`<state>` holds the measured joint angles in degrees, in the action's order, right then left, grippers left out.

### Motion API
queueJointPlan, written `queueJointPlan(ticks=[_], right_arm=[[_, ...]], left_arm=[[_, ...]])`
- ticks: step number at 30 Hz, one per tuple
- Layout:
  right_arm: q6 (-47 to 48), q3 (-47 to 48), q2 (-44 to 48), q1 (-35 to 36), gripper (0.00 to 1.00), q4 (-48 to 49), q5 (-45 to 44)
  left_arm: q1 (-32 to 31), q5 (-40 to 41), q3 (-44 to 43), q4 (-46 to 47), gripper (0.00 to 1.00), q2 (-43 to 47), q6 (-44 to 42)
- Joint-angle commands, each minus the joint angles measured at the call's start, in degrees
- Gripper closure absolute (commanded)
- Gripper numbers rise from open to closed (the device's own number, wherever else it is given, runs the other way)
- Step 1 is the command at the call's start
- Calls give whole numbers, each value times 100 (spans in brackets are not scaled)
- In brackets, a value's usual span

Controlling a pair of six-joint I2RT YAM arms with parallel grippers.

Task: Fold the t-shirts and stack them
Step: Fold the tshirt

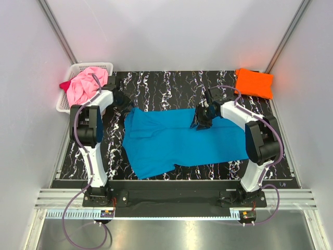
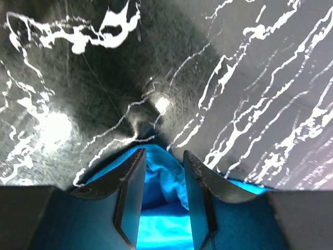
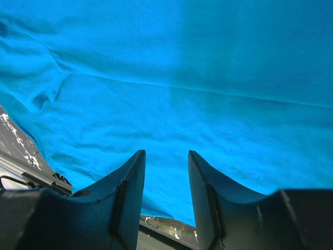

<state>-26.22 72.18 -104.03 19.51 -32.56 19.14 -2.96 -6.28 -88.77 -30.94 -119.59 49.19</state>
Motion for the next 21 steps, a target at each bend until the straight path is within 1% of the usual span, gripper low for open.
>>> queueJointPlan(ticks=[1,4,6,11,21], right_arm=[[3,-38,146,71,55,100,20],[-6,-64,128,79,55,100,-6],[-15,-73,128,80,55,109,-50],[-50,-73,155,88,55,100,-103],[-94,-55,111,88,55,100,-138]], left_arm=[[68,-321,114,343,60,515,275],[85,-189,229,361,61,691,346],[103,-276,220,360,61,727,346],[156,-549,202,343,61,630,425],[156,-488,115,89,62,481,407]])
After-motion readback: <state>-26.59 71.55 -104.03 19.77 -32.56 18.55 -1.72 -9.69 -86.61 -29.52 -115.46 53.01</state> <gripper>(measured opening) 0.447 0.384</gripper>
